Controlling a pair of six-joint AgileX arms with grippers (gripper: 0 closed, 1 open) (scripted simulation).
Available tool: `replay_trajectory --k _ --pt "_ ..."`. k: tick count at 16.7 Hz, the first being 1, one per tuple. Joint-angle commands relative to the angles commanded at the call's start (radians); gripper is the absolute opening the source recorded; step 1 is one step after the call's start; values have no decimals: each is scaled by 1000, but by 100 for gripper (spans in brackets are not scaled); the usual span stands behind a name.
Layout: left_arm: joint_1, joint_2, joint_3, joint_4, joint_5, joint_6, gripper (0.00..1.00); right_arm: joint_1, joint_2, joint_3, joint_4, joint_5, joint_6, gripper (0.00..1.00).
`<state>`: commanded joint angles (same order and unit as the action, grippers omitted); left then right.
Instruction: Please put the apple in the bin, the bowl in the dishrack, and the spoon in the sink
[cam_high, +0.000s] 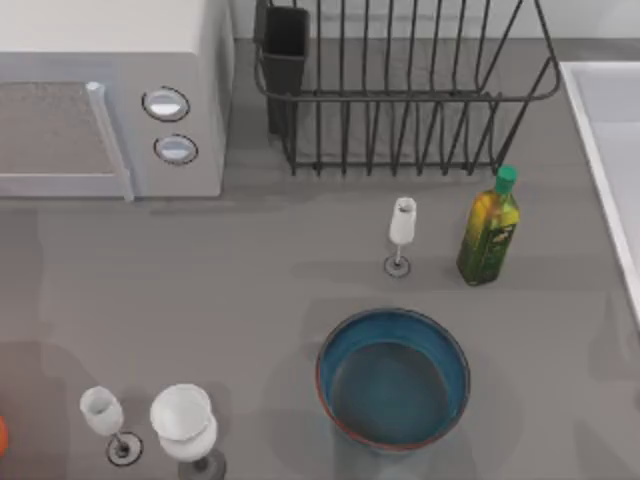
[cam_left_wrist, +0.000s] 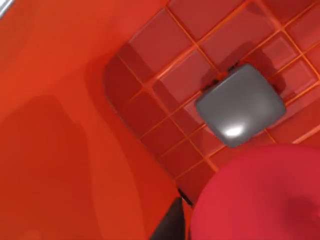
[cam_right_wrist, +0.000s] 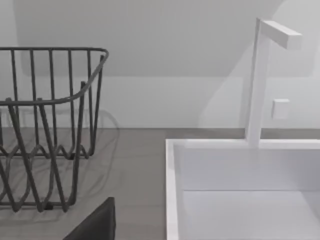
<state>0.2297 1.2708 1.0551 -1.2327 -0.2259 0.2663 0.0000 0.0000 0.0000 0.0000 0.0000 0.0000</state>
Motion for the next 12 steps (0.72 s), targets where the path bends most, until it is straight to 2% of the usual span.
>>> replay_trajectory --k 6,11,12 --pt "59 30 -192 231 -10 44 0 0 0 0 0 0 0 100" --pt "71 41 -216 255 -13 62 0 0 0 0 0 0 0 100" --pt "71 41 -216 255 -13 62 8 0 0 0 0 0 0 100"
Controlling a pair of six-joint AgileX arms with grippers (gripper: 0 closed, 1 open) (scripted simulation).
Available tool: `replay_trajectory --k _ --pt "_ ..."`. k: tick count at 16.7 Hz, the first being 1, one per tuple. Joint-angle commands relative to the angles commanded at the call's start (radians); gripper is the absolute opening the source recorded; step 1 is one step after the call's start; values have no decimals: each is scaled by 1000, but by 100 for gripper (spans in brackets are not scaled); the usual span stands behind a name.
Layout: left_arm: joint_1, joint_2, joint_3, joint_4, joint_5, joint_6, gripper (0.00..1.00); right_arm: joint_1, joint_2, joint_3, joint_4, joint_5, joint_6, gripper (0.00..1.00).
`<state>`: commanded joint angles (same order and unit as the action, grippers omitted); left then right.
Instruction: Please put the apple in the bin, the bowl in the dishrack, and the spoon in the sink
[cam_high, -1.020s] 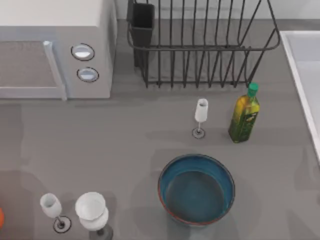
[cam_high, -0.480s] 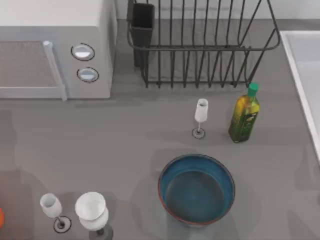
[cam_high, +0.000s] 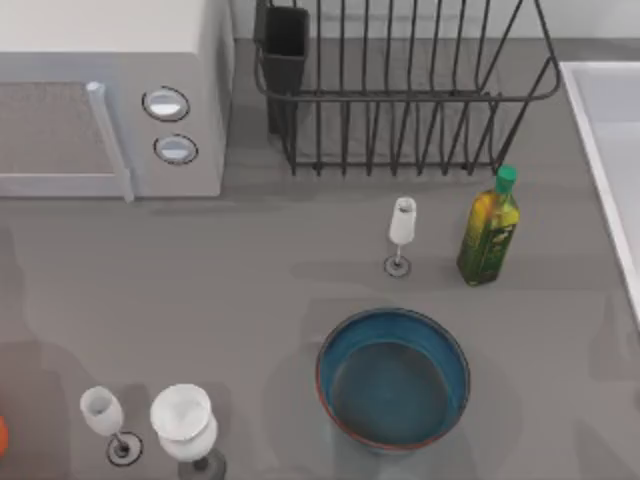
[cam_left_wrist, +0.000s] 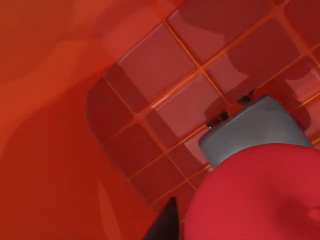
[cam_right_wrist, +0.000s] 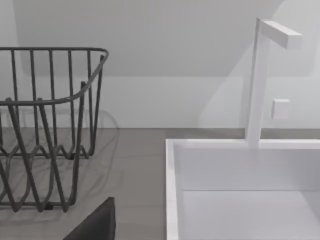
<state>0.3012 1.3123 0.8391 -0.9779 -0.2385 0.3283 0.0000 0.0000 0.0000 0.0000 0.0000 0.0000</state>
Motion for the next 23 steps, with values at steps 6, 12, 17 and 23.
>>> replay_trajectory --k 6,12,17,23 --pt "0 0 0 0 0 0 53 0 0 0 0 0 0 100" --pt "0 0 0 0 0 0 98 0 0 0 0 0 0 100" --pt "0 0 0 0 0 0 100 0 0 0 0 0 0 100" --pt "0 -45 27 -13 55 -13 100 0 0 0 0 0 0 100"
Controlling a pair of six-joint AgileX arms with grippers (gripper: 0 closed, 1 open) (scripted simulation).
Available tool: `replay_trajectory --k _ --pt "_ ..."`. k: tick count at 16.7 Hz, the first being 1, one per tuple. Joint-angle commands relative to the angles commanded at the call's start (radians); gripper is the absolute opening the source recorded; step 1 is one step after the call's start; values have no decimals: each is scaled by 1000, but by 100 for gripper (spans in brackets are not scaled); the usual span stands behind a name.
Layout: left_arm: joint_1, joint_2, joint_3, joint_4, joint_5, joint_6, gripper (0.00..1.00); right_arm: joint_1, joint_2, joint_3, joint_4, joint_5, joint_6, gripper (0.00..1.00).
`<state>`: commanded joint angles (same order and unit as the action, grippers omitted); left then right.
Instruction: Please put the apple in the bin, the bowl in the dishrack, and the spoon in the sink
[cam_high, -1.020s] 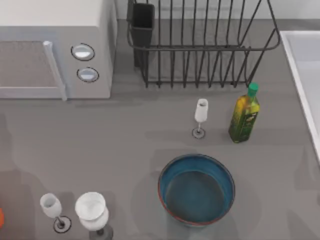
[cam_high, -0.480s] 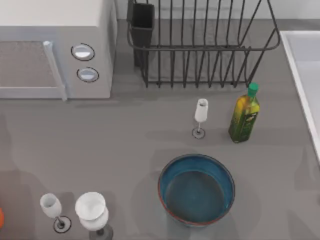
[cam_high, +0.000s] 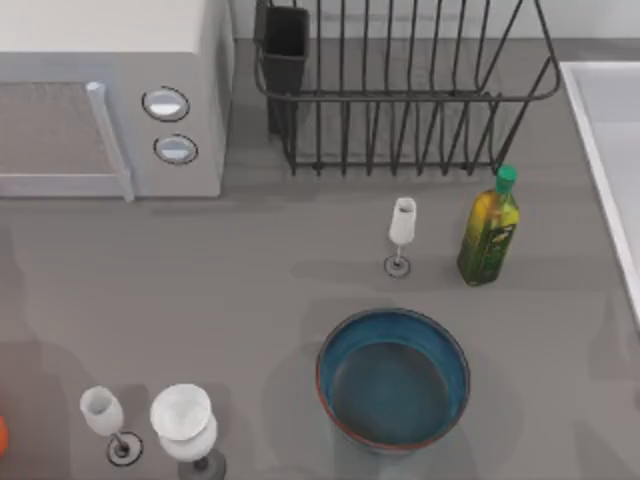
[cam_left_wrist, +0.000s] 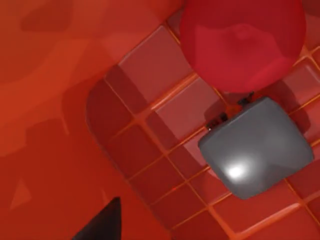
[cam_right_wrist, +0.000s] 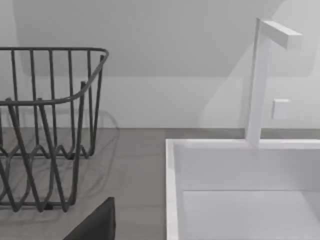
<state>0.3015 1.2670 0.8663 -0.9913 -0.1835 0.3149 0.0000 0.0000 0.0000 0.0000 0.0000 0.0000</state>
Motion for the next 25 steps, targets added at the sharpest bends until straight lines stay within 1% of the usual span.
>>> replay_trajectory --k 3,7,10,17,19,22,25 --pt "-23 -87 -55 67 15 -19 100 0 0 0 0 0 0 100" --pt "-74 -297 -198 234 46 -72 100 0 0 0 0 0 0 100" --pt "-122 -495 -343 390 74 -122 100 0 0 0 0 0 0 100" --pt "-244 -1046 -706 792 148 -250 100 0 0 0 0 0 0 100" --pt "-272 -1161 -785 890 165 -281 100 0 0 0 0 0 0 100" --pt "-298 -1256 -857 980 182 -311 100 0 0 0 0 0 0 100" --pt "-301 -1267 -866 991 184 -315 100 0 0 0 0 0 0 100"
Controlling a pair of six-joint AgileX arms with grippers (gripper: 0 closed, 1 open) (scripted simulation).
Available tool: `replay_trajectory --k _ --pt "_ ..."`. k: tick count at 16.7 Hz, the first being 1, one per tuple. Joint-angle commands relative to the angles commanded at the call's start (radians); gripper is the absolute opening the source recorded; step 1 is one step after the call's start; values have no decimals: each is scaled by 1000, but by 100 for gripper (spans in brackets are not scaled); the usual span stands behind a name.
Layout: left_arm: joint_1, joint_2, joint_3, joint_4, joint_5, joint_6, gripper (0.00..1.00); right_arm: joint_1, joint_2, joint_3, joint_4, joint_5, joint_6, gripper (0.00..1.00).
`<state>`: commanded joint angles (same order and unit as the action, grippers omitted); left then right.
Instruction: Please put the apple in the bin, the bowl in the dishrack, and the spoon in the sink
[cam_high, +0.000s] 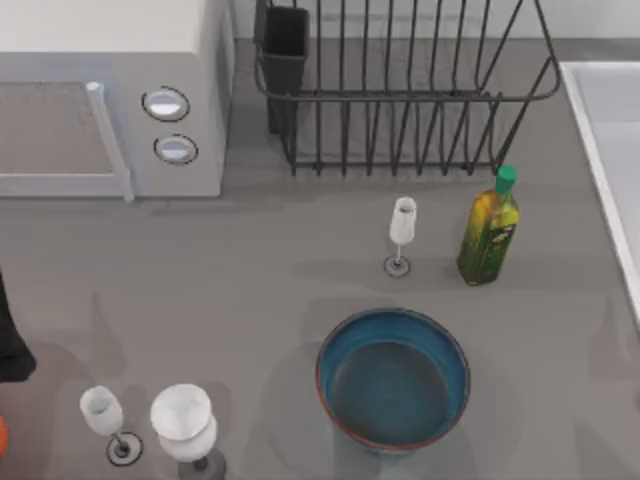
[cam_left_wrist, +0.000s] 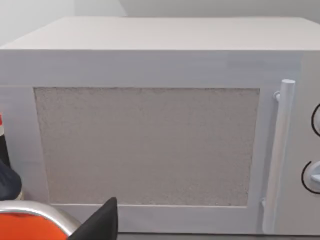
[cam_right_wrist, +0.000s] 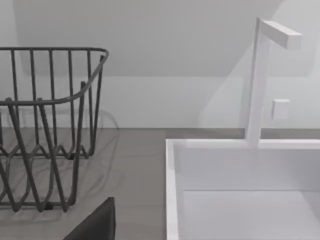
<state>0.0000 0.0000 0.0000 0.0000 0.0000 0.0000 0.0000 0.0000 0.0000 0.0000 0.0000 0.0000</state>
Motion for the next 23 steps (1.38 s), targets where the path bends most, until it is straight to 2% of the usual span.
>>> replay_trajectory --k 5,9,12,19,23 --pt "0 0 0 0 0 0 100 19 33 31 -31 0 19 100" --pt "0 0 0 0 0 0 100 115 224 211 -198 1 118 100" --pt "0 0 0 0 0 0 100 220 475 425 -382 1 224 100" --pt "0 0 0 0 0 0 100 483 1247 975 -847 1 492 100" --pt "0 0 0 0 0 0 100 605 1568 1216 -1059 1 616 100"
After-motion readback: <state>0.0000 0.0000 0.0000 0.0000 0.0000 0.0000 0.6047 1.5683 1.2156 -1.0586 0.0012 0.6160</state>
